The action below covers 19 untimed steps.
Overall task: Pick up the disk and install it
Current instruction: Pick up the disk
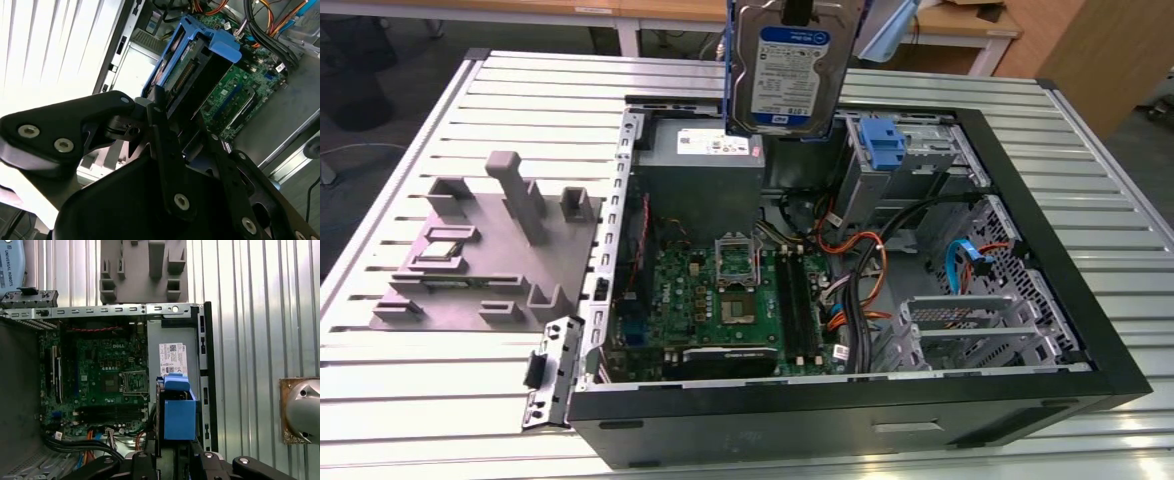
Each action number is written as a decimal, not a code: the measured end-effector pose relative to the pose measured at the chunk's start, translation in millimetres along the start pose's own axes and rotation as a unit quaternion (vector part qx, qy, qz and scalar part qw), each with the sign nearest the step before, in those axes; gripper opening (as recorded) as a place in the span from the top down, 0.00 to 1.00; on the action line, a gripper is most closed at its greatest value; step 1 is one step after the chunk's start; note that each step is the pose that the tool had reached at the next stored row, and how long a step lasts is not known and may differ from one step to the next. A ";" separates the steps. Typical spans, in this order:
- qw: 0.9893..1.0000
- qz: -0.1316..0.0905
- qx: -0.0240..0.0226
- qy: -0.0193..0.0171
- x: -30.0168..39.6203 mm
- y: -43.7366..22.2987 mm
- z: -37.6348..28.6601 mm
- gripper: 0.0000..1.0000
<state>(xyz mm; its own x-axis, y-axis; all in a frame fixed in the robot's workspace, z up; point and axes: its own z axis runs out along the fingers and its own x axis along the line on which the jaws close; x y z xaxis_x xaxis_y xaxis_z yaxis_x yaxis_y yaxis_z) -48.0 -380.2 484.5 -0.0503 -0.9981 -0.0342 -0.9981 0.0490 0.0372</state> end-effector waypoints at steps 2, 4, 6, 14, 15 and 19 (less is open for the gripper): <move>1.000 0.000 0.000 0.000 1.4 -0.1 0.0 0.65; 1.000 0.000 0.000 0.000 2.7 -0.1 -0.1 0.65; 1.000 0.000 0.000 0.000 3.4 -0.1 0.0 0.65; 1.000 0.000 0.000 0.000 5.2 -0.3 -0.2 0.65; 1.000 0.000 0.000 0.000 5.8 -0.3 -0.2 0.65; 1.000 0.000 0.000 0.000 8.8 -0.4 -0.3 0.65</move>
<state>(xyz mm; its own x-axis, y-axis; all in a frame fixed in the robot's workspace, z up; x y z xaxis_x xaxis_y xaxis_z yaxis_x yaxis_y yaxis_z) -48.0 -389.1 484.4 -0.0504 -0.9981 -0.0342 -0.9981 0.0491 0.0372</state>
